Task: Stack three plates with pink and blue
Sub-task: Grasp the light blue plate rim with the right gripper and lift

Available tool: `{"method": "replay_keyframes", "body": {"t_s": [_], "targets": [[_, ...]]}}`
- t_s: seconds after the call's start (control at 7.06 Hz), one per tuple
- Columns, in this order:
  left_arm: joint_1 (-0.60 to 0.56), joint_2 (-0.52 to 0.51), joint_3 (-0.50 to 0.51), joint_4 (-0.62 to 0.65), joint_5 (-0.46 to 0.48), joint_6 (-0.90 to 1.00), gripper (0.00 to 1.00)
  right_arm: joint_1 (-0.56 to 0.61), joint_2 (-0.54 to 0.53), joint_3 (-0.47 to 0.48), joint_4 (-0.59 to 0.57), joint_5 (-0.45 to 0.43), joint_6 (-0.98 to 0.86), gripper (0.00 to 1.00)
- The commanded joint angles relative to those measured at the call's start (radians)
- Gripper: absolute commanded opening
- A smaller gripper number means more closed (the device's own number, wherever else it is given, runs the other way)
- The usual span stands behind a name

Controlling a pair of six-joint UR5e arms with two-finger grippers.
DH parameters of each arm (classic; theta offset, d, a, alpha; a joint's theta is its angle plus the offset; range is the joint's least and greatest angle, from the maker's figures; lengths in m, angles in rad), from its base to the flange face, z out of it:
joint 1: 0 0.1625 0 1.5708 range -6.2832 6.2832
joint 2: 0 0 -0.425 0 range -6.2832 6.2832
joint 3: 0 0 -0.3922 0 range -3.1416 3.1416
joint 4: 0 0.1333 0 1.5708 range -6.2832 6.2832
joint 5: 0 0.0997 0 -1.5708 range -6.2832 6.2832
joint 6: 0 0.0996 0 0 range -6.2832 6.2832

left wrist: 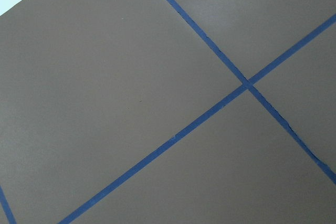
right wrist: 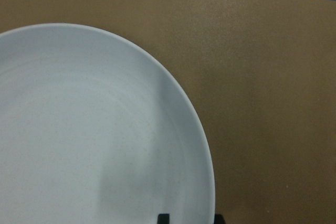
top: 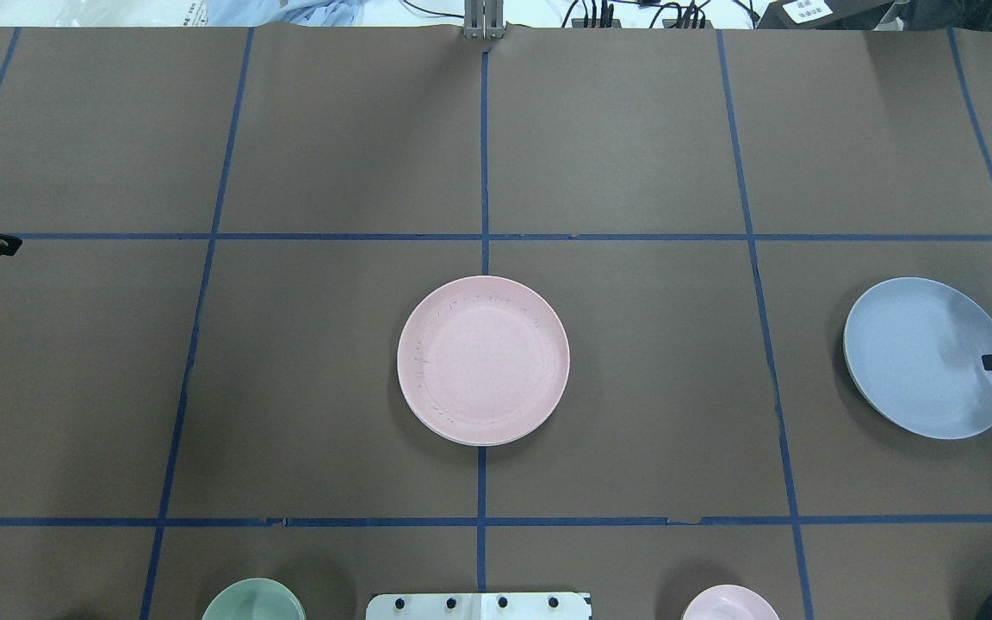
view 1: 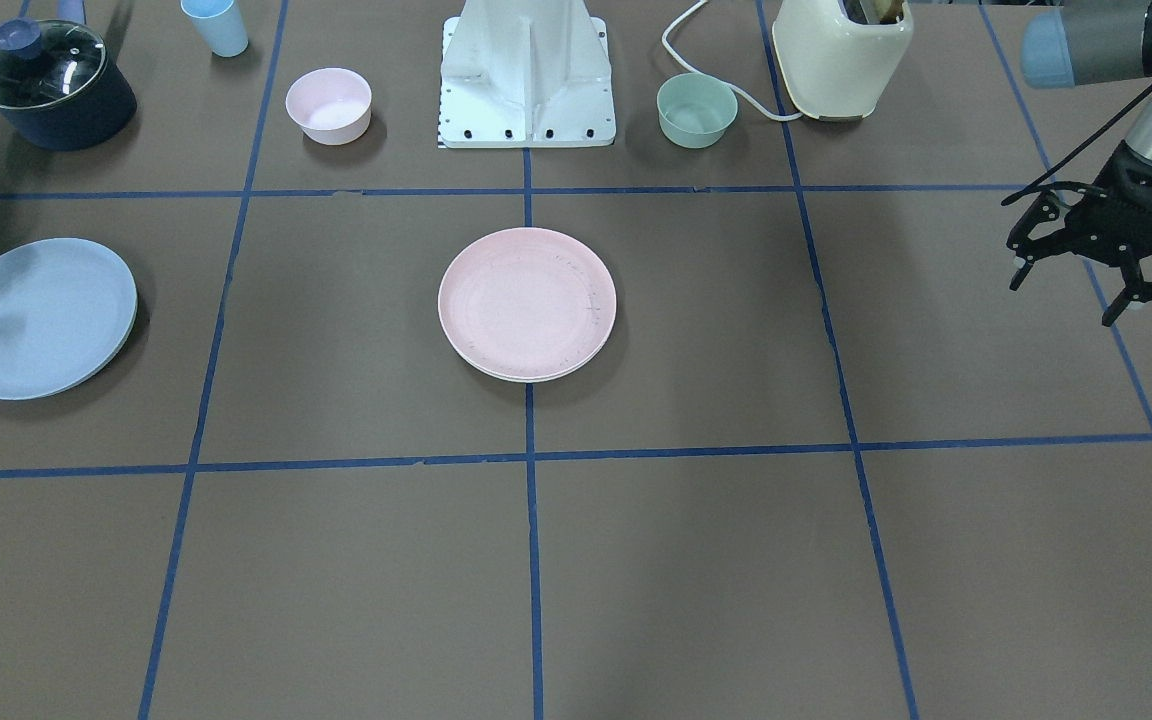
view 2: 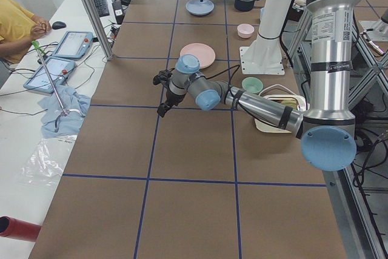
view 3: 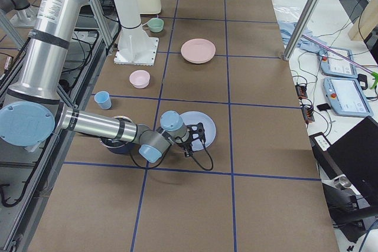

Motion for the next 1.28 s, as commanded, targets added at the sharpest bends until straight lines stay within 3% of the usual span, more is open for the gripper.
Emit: {"method": "replay_keyframes", "body": {"t_s": [0.0,0.28,0.57,0.85,1.13], "targets": [[0.001,0.000,0.002,0.000,0.000,0.000,1.00,0.003,0.001,0.046,0.000,0.007,0.001,0.00],[-0.066,-0.002,0.002,0.000,-0.052,0.000,1.00,0.004,0.018,0.135,-0.018,0.026,0.037,0.00],[-0.166,0.000,0.043,0.026,-0.074,0.046,1.00,0.003,0.181,0.138,-0.049,0.040,0.253,0.00],[-0.361,-0.018,0.112,0.219,-0.066,0.081,1.00,-0.046,0.318,0.143,-0.075,0.038,0.384,0.00],[-0.485,0.030,0.146,0.247,-0.078,0.089,1.00,-0.141,0.438,0.159,-0.107,-0.001,0.514,0.00]]}}
